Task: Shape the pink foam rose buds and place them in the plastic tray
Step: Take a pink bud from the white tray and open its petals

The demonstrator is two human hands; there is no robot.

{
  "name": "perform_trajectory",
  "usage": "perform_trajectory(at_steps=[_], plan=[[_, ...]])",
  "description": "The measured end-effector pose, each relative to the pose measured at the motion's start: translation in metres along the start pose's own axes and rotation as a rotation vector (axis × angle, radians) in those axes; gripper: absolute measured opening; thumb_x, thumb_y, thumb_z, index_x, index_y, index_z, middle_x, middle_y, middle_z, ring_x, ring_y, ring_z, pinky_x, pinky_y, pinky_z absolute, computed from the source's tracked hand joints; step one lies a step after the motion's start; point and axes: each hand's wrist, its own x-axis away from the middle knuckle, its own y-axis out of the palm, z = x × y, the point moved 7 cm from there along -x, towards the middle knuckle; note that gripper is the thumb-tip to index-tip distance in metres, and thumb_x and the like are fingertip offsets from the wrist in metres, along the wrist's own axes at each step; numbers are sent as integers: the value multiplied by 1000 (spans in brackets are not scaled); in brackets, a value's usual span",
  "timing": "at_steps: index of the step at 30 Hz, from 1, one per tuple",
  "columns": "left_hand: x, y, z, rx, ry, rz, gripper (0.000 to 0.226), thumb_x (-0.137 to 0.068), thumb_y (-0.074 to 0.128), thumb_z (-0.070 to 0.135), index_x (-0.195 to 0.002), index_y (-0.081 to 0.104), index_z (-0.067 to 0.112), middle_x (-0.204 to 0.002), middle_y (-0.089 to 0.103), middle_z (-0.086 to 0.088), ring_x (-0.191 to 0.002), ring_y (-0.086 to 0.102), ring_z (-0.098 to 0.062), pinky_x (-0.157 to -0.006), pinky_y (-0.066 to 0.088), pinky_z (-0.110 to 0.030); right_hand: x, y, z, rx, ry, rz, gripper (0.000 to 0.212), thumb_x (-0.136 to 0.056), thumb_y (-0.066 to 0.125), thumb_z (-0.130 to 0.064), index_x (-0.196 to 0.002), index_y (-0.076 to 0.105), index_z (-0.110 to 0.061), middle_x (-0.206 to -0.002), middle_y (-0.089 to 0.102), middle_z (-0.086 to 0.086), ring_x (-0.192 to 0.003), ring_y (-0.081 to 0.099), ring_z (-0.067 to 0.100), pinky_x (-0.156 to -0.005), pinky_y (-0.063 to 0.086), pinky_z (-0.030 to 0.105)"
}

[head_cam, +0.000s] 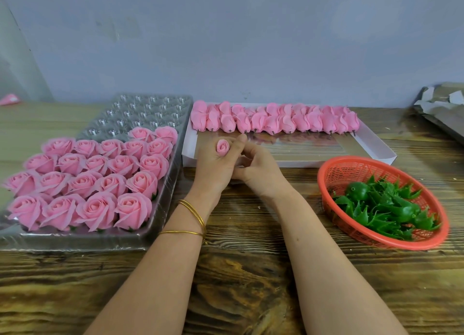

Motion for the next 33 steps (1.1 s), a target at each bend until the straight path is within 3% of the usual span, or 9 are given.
perform_trajectory(at_steps=[4,10,13,16,20,22,25,29,33], plan=[[0,-1,1,-25,9,-12,14,-87,69,18,-79,68,7,-71,67,-5,-70,67,-16,-66,57,-29,2,2,-2,-78,8,-29,46,-77,60,21,-113,65,-8,-98,69,16,-92,65,23,-94,51,52],[1,-2,5,-55,48,6,34,-91,65,22,-57,61,25,-54,59,10,-57,61,-4,-54,50,-18,3,2,-4,-91,30,-17,39,-76,58,21,-111,63,6,-101,65,36,-93,63,34,-99,46,60],[1,-2,12,-160,106,28,31,-87,60,35,-57,63,33,-54,60,8,-57,57,-6,-56,49,-26,1,-3,-2,-103,53,53,38,-64,59,6,-102,64,4,-96,64,35,-87,62,35,-91,52,53],[1,-3,17,-234,187,46,33,-88,57,35,-60,60,20,-66,62,-15,-61,56,-24,-60,50,-42,-1,-11,0,-209,72,130,37,-59,58,-7,-95,67,-5,-84,68,16,-79,64,25,-79,53,42],[0,-4,14,-352,227,32,35,-93,53,23,-68,58,-2,-65,57,-21,-59,50,-16,-52,41,-32,-2,-14,-3,-250,36,150,26,-67,64,-18,-92,65,-8,-88,66,12,-86,65,24,-82,55,37],[0,-2,9,-411,191,-6,31,-96,53,17,-70,62,1,-63,60,-13,-60,55,-17,-54,44,-29,-1,-12,-5,-248,29,136,24,-70,67,-21,-91,64,-9,-83,66,9,-82,65,20,-74,55,30],[2,1,8,-474,186,-37,30,-97,54,26,-76,69,12,-64,63,6,-63,58,-8,-57,43,-21,0,-11,-6,-186,17,135,24,-75,74,-18,-95,67,-7,-81,67,7,-76,64,12,-67,51,24],[5,2,11,-458,190,-47,23,-97,55,27,-77,69,29,-64,62,16,-65,57,6,-56,37,-6,0,-12,-5,-148,10,134,11,-85,72,-9,-94,67,-8,-83,68,9,-79,65,13,-71,52,26],[6,3,13,-451,194,-46,19,-96,56,26,-84,69,32,-66,61,24,-69,57,13,-59,37,-3,0,-10,-4,-150,12,126,23,-75,75,-16,-95,67,-8,-82,69,12,-80,67,19,-76,55,35]])
